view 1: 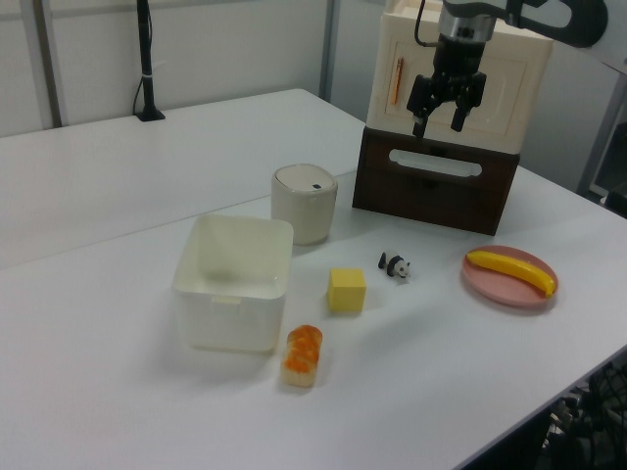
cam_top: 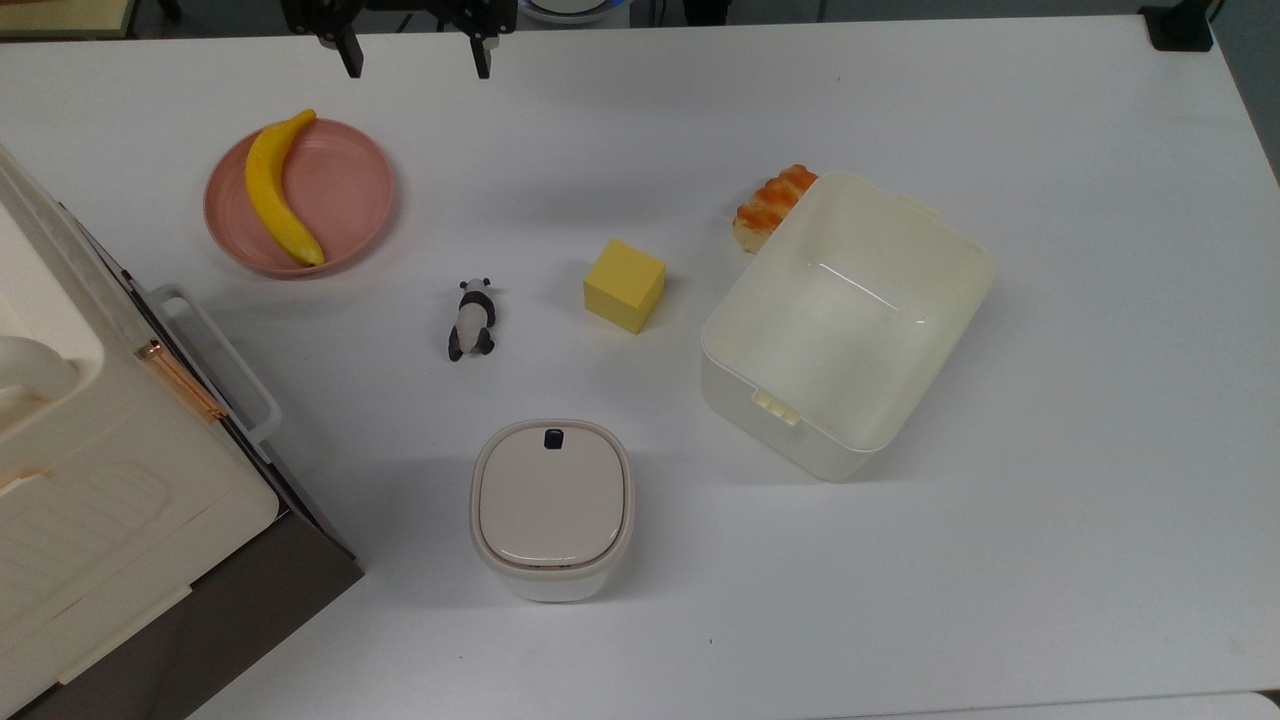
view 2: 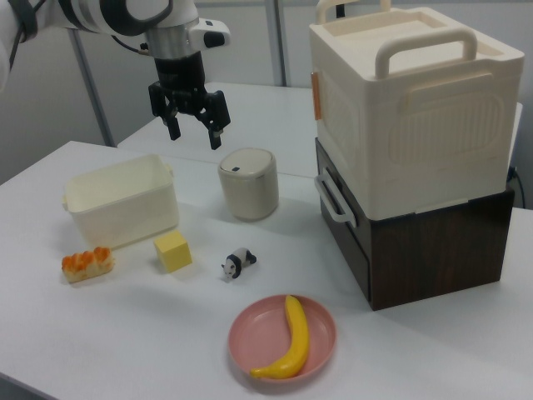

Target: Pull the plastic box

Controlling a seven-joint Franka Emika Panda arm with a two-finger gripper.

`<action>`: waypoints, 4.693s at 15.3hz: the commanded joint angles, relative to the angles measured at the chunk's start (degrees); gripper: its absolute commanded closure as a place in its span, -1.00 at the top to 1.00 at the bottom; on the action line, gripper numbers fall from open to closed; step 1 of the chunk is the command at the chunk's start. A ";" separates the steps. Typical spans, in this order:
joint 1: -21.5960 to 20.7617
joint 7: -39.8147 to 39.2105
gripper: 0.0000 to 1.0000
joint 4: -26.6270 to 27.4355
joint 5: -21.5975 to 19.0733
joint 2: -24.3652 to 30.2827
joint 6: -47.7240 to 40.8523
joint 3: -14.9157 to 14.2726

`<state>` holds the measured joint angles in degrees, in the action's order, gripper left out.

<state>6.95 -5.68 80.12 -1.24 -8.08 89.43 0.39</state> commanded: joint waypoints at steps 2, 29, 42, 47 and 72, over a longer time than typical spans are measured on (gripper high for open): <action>-0.18 0.32 1.00 0.13 -0.61 0.87 -1.27 -0.21; -21.26 -23.73 1.00 0.75 -5.62 -13.09 15.16 -0.21; -28.04 -33.33 1.00 1.53 1.24 -18.64 18.59 -0.30; -27.78 -36.59 1.00 2.85 3.17 -18.47 17.10 -0.74; -17.34 -4.78 1.00 2.68 2.38 -4.50 2.70 -4.96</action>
<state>-15.37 -13.90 80.91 2.44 -17.59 97.31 -4.93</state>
